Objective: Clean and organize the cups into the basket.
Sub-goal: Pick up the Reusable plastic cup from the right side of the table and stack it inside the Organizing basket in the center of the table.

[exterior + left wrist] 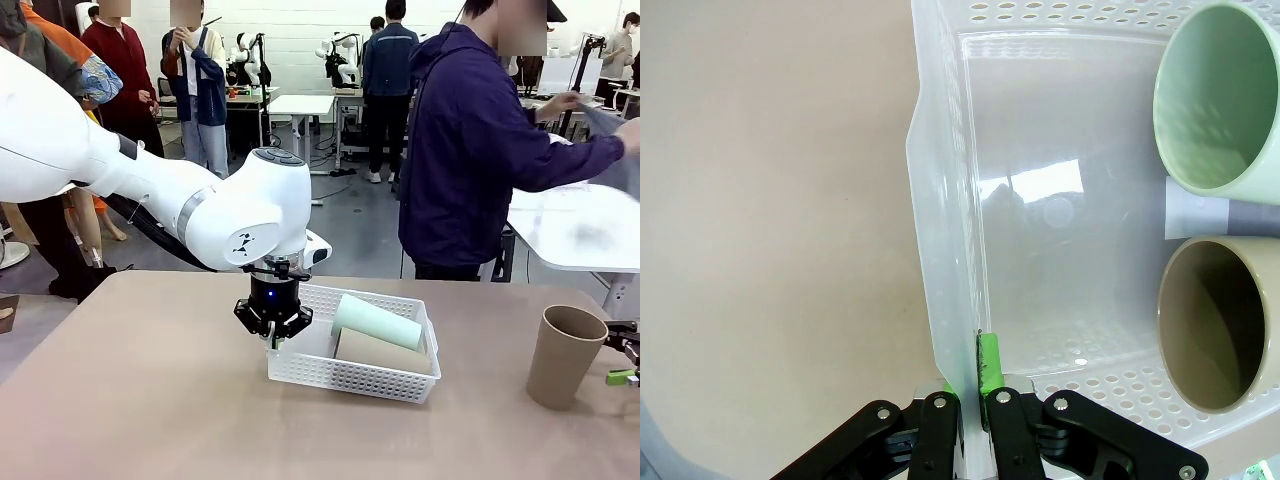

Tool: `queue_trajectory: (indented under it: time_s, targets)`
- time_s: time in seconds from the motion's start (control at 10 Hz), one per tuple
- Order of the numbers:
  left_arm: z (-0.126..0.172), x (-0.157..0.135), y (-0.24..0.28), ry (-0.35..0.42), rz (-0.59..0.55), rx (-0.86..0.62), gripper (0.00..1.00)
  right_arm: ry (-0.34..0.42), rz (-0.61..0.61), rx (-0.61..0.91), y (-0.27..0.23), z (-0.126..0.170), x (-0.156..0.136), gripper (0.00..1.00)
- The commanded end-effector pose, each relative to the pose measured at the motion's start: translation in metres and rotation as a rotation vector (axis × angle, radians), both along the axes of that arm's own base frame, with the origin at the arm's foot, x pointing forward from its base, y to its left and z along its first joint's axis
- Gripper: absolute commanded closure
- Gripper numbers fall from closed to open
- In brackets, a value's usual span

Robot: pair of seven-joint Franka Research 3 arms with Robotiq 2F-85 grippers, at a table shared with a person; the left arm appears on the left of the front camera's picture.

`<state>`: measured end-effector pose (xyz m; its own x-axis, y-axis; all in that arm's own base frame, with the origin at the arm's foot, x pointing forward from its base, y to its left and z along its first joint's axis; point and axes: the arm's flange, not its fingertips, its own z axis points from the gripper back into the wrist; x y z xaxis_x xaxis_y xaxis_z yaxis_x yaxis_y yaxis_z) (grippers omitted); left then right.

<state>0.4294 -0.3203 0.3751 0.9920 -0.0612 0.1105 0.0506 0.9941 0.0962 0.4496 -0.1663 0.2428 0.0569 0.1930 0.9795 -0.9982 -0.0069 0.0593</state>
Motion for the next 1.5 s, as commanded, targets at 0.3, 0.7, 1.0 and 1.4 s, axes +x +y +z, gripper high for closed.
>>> queue_trajectory:
  time_s: [0.3, 0.7, 1.0, 1.4]
  targets:
    - [0.0, 0.0, 0.0, -0.003, -0.001, -0.001, 1.0, 0.003, 0.022, 0.009, 0.024, -0.007, -0.001, 0.0]
    - [0.0, 0.0, 0.0, -0.003, -0.001, -0.001, 1.0, 0.008, 0.061, 0.033, 0.042, -0.015, 0.001, 0.0]
    - [0.0, 0.0, 0.0, -0.003, -0.001, -0.001, 1.0, 0.015, 0.095, 0.031, 0.061, -0.022, 0.003, 0.0]
    - [0.0, 0.0, 0.0, -0.003, -0.001, -0.001, 1.0, 0.003, 0.146, 0.058, 0.08, -0.024, 0.002, 0.0]
